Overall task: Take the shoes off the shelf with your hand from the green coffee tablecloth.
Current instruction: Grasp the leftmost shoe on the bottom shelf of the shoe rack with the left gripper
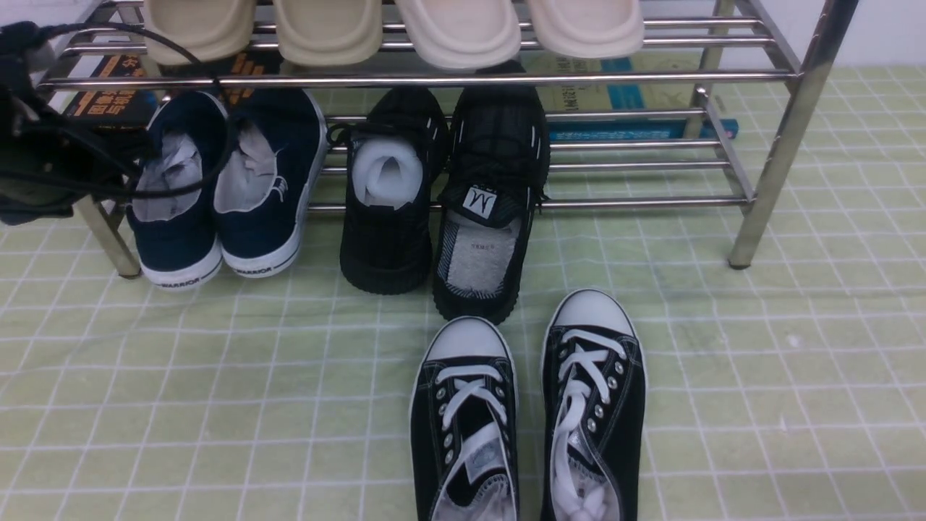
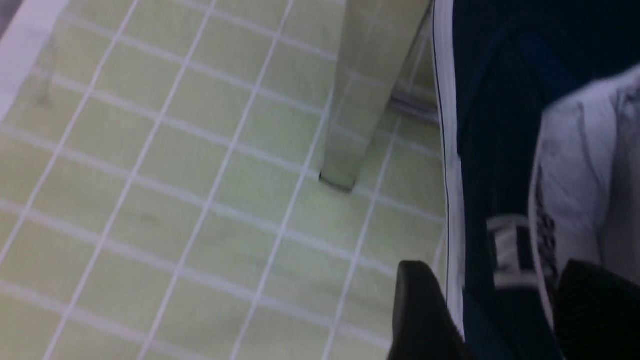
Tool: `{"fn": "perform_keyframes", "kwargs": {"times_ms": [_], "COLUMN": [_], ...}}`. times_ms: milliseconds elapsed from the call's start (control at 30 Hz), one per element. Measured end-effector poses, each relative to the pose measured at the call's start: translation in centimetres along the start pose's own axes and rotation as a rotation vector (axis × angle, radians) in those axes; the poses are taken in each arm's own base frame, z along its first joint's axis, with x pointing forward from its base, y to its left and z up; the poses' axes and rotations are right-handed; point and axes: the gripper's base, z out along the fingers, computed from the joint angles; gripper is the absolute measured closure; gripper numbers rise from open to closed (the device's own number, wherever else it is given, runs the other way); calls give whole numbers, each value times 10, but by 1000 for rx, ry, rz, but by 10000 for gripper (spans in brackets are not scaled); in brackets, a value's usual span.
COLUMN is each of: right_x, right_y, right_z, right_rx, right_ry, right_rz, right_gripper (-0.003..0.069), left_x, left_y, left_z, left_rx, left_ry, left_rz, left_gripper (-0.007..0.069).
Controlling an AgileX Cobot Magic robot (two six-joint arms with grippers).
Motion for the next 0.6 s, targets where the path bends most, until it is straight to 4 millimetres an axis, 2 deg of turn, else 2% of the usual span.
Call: {"fn": "perform_keyframes", "kwargs": {"times_ms": [33, 333, 600], "right_x": [0, 0, 0], "right_y": [0, 0, 0], "right_z": [0, 0, 0], "right_rx": [0, 0, 0], "right_ry": [0, 0, 0], "right_rz": [0, 2, 2], "right_gripper": [422, 422, 422], "left_x": [1, 10, 14], "left_y": [-1, -4, -6], "left_z": [9, 48, 67], "left_rx": [6, 21, 38], "left_ry": [-10, -1, -16], "left_rz": [6, 19, 21], "left_gripper": [235, 235, 244]}}
